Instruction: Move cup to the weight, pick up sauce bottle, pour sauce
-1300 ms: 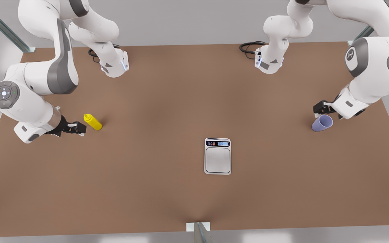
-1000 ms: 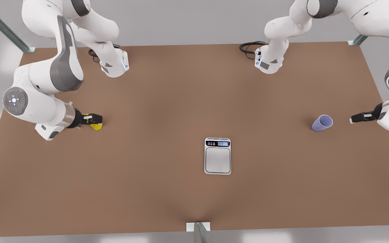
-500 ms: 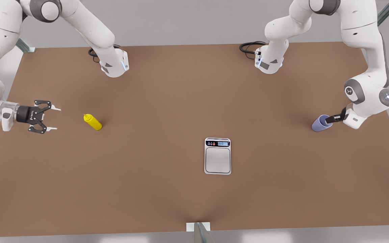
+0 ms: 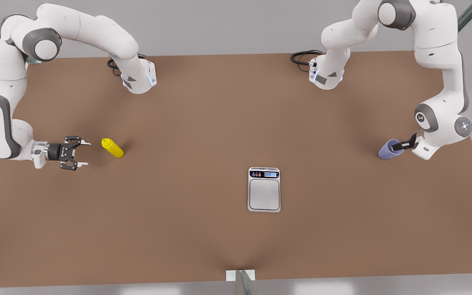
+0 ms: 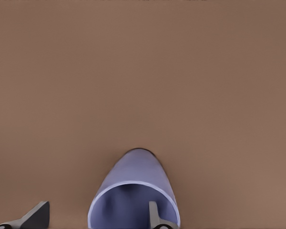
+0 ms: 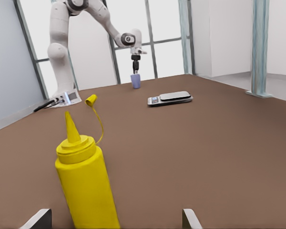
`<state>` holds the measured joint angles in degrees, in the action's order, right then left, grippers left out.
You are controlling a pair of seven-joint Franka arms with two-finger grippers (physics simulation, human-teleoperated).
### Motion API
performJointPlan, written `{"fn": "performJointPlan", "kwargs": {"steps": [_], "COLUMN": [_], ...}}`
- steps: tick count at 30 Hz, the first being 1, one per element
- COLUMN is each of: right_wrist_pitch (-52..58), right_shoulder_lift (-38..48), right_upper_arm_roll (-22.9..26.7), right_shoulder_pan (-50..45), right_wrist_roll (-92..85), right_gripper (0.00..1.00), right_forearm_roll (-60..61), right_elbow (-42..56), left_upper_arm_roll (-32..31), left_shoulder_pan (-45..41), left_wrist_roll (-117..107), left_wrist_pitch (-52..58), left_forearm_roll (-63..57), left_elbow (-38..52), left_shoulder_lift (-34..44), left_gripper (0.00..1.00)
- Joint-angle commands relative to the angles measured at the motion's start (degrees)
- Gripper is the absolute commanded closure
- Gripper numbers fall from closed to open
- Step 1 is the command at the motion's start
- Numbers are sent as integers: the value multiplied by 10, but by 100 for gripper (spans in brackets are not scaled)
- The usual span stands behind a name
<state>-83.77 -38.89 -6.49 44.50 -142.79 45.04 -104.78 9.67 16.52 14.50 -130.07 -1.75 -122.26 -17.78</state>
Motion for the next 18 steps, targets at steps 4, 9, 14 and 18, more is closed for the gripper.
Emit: {"fn": "performJointPlan", "kwargs": {"steps": [4,9,14,18], "right_wrist_pitch": [8,2,-14,-17], "right_shoulder_lift": [4,5,5,5], "right_upper_arm_roll": [0,1,0,0], "right_shoulder_pan": [6,-3,-20,-26], "right_wrist_roll": [-35,-56,-57,-57], "right_gripper": [0,0,0,0], "right_forearm_roll": [-12,-12,-6,-6], "right_elbow": [-27,-54,-72,-83], "left_upper_arm_roll": [0,0,-1,-1], "left_shoulder_pan": [0,0,0,0], "left_wrist_roll": [-1,-2,-2,-3], "left_wrist_pitch": [-1,-13,-18,-17], "left_forearm_roll": [2,2,3,3], "left_elbow": [0,0,0,0], "left_shoulder_lift": [-5,-23,-31,-31], "left_gripper": [30,30,39,69]}}
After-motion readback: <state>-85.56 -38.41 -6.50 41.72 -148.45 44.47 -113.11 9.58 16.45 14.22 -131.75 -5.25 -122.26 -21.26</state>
